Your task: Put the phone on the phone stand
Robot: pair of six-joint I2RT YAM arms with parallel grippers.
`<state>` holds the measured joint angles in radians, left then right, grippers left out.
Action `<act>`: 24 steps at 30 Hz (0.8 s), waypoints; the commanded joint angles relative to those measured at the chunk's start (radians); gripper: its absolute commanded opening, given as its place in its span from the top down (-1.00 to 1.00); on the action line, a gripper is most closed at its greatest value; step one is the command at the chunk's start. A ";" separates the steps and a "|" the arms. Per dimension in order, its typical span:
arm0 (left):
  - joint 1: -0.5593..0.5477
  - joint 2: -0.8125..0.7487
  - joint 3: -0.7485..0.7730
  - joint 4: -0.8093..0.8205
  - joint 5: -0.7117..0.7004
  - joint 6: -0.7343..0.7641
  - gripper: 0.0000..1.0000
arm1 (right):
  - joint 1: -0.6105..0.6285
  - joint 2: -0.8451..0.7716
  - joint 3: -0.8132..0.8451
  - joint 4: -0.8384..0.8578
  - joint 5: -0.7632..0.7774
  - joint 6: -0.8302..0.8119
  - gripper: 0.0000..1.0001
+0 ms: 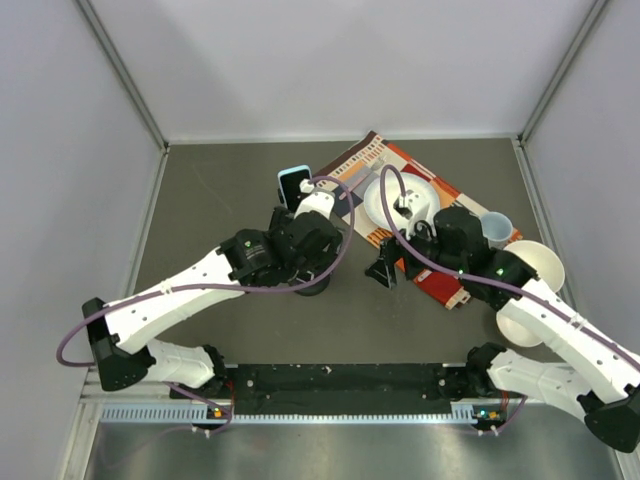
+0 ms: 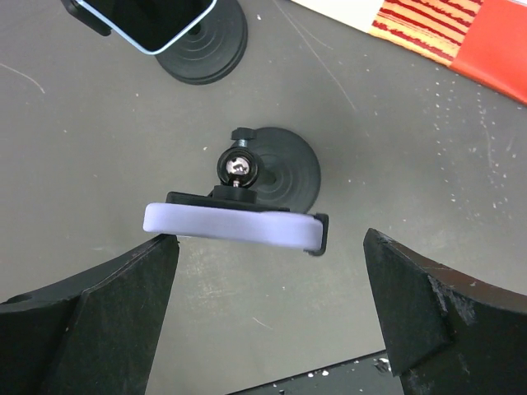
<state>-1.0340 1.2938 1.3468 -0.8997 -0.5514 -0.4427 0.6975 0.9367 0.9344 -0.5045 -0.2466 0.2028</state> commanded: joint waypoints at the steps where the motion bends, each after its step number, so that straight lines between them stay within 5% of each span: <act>1: 0.002 0.015 0.031 0.027 -0.070 0.002 -0.98 | -0.007 -0.042 -0.003 0.023 0.003 -0.013 -0.77; 9: 0.006 0.007 0.018 0.030 -0.055 0.009 -0.98 | -0.007 -0.055 -0.008 0.012 0.004 -0.014 -0.77; 19: 0.087 -0.149 -0.026 0.062 0.224 0.162 -0.98 | -0.007 -0.039 0.007 0.007 -0.022 -0.010 -0.78; 24: 0.141 -0.133 0.000 0.021 0.248 0.223 -0.98 | -0.007 -0.042 0.011 0.007 -0.025 -0.006 -0.78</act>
<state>-0.9226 1.1477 1.3254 -0.8841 -0.3656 -0.2985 0.6975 0.9035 0.9291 -0.5171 -0.2619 0.2024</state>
